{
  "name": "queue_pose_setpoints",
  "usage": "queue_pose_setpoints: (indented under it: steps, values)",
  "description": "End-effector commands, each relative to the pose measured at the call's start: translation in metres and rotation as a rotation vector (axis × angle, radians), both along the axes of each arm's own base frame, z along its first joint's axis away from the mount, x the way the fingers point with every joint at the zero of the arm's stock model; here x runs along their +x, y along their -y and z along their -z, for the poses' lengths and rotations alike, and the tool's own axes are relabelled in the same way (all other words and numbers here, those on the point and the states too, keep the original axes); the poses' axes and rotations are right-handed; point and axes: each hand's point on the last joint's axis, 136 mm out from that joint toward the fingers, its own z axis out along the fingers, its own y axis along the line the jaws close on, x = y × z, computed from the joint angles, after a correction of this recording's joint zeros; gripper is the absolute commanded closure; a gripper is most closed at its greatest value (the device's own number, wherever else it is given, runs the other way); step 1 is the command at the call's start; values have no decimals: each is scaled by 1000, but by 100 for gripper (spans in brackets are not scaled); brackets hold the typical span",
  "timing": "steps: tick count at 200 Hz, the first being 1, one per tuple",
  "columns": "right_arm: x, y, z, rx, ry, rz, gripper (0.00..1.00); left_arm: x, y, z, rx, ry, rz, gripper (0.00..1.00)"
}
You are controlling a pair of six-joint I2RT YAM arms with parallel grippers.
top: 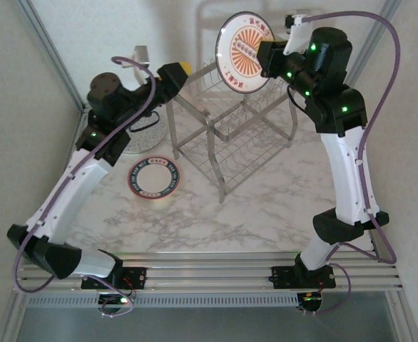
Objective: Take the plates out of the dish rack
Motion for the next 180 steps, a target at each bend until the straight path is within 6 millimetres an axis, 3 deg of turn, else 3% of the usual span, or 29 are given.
queue_pose_setpoints:
  steps: [1, 104, 139, 180]
  values:
    - [-12, 6, -32, 160, 40, -45, 100, -12, 21, -26, -73, 47, 129, 26]
    - [-11, -11, -27, 377, -121, -241, 100, 8, 58, -15, -97, -4, 230, 27]
    - [-8, -17, -22, 393, -155, -272, 100, 10, 61, -16, -106, -2, 232, 38]
    - [-4, -22, -12, 394, -197, -288, 100, 10, 63, -17, -115, -4, 237, 64]
